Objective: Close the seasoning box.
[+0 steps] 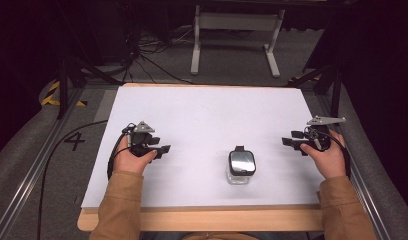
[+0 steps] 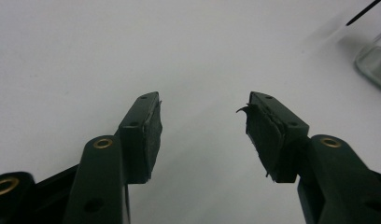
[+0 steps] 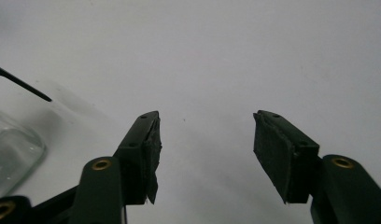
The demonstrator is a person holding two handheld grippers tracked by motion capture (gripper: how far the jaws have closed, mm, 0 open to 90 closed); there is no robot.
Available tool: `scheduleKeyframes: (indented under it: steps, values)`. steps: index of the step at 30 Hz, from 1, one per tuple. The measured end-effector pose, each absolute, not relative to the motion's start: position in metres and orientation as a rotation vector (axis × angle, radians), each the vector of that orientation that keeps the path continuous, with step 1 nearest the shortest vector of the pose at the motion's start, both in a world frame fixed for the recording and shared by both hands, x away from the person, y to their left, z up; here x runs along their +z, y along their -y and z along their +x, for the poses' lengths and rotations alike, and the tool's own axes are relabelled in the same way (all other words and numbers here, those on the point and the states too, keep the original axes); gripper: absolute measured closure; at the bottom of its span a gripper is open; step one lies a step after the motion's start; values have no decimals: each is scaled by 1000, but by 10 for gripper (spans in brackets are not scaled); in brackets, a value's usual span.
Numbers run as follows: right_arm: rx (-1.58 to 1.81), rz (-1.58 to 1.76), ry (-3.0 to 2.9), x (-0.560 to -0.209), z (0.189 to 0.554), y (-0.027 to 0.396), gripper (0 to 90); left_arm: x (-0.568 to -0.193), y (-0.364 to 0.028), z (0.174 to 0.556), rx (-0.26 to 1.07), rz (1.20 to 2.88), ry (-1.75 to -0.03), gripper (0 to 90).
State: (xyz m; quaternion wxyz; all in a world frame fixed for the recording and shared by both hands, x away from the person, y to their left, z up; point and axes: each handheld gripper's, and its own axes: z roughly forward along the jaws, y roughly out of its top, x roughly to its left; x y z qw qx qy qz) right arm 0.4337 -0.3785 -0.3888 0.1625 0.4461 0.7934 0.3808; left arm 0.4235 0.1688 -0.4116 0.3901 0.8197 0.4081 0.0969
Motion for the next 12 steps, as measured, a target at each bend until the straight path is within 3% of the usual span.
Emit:
scheduleKeyframes:
  steps: [12]
  values:
    - [968, 1254, -2319, -413, 442, 375, 421, -428, -164, 430, 239, 2132, -1044, 393]
